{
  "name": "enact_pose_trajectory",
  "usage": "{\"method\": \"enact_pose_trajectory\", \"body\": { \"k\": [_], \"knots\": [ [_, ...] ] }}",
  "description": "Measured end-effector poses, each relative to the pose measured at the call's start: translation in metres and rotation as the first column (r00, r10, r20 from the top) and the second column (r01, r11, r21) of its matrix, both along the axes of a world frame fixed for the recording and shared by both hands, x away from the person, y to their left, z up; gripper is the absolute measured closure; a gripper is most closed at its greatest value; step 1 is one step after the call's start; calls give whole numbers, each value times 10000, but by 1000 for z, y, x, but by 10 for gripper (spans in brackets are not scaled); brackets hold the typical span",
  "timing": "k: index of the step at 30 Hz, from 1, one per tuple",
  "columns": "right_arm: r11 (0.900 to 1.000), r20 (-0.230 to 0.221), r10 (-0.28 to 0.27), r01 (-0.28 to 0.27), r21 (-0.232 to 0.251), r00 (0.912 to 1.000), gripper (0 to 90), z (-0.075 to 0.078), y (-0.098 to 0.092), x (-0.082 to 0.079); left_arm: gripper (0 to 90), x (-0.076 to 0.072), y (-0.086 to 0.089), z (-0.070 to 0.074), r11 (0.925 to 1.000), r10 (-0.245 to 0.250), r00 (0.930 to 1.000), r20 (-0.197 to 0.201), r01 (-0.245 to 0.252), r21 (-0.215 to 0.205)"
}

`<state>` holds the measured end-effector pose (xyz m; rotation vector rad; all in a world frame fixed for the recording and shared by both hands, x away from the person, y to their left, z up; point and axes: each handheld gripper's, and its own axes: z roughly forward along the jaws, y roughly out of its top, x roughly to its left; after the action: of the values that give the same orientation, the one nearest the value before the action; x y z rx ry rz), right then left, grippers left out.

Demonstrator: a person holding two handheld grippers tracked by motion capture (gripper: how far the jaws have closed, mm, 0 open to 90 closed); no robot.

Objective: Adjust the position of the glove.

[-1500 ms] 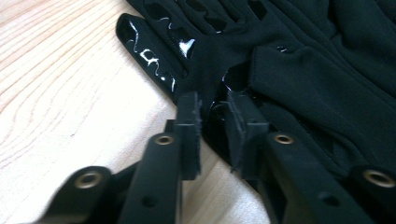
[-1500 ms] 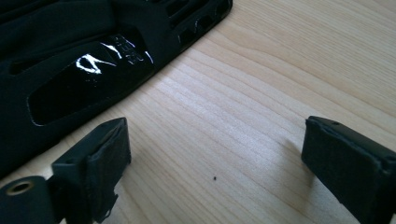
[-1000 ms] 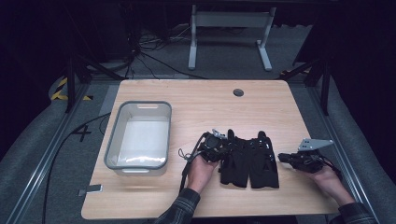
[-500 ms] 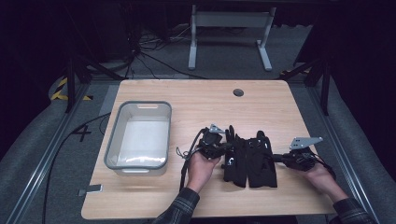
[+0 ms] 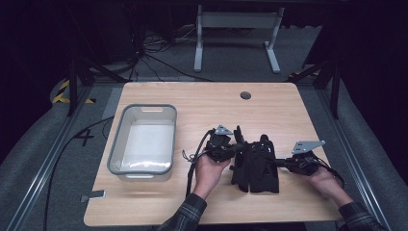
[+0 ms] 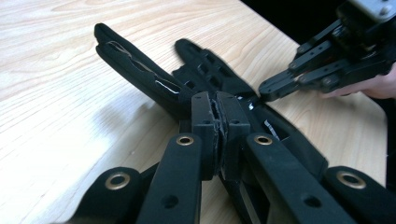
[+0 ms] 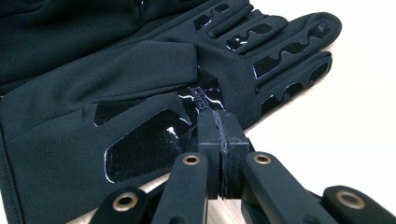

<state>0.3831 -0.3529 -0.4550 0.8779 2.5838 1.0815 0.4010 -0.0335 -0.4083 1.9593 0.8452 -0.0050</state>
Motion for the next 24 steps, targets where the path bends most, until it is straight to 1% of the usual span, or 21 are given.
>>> {"method": "enact_pose_trajectory", "body": {
  "k": [3, 9, 10, 13, 16, 18, 22, 24],
  "knots": [
    [9999, 0, 115, -115, 13, 9999, 900, 0, 5, 2, 876, 1, -4, 2, 9999, -128, 9999, 79, 128, -22],
    [9993, 26, 367, -367, -26, 9993, 900, 0, 15, 6, 876, 2, -13, 3, 9995, -312, 9995, 47, 312, -99],
    [9993, 2, 382, -382, -17, 9993, 900, 0, 16, 6, 876, 2, -15, 2, 9993, -370, 9993, 88, 370, -33],
    [9985, 45, 543, -543, -13, 9985, 900, 0, 23, 8, 876, 2, -19, 2, 9990, -434, 9990, 36, 435, -60],
    [9980, 7, 635, -635, 74, 9980, 900, -1, 25, 9, 876, 4, -24, 0, 9989, -470, 9989, -14, 470, -57],
    [9980, 5, 636, -636, 12, 9980, 900, -1, 27, 10, 876, 5, -27, -1, 9986, -536, 9986, -34, 536, 0],
    [9967, 83, 813, -812, -51, 9967, 900, -1, 33, 11, 875, 7, -36, -5, 9977, -675, 9977, -99, 676, 91],
    [9964, 72, 845, -844, -83, 9964, 900, 0, 35, 11, 875, 7, -37, -6, 9972, -741, 9972, -114, 743, 109]
  ]
}}
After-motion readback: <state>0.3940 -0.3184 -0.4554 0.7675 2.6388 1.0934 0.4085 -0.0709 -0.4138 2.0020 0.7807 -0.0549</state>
